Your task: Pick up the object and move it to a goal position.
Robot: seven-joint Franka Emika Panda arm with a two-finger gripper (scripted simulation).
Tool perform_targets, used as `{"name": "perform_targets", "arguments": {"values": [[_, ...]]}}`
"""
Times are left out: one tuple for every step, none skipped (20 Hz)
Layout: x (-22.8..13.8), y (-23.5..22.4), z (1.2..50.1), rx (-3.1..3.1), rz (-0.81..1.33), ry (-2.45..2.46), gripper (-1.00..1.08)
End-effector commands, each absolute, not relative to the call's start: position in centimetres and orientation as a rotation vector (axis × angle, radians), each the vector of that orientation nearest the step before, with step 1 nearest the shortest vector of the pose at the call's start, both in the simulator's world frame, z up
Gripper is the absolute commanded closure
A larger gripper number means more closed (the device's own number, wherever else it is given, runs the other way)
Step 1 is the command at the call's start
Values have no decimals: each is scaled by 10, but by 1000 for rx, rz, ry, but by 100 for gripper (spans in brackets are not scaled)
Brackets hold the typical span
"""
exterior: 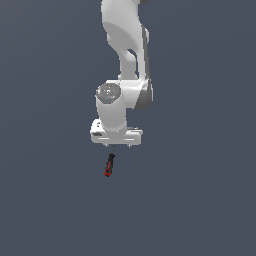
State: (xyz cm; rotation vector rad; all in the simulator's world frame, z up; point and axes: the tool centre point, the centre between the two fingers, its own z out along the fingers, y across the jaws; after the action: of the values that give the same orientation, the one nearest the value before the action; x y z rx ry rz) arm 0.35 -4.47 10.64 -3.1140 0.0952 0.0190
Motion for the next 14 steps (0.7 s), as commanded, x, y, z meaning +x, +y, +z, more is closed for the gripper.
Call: {"name": "perform_targets", "arguments": {"values": [[5, -60, 90, -3123, 11, 123, -92], [5, -64, 85, -3126, 8, 132, -92], [5, -68, 80, -3129, 6, 140, -92], [5, -72, 76, -3131, 5, 146, -92], [5, -75, 73, -3133, 3, 152, -92], [5, -78, 70, -3134, 2, 156, -92], [5, -80, 68, -3136, 1, 160, -92], [5, -81, 66, -3137, 1, 163, -92], [5, -82, 65, -3137, 0, 164, -92], [5, -82, 65, -3137, 0, 164, -92], [4, -81, 66, -3136, 3, 163, -92], [4, -81, 66, -3136, 3, 163, -92], [4, -81, 65, -3136, 3, 163, -92], [4, -81, 63, -3136, 3, 163, -92]]}}
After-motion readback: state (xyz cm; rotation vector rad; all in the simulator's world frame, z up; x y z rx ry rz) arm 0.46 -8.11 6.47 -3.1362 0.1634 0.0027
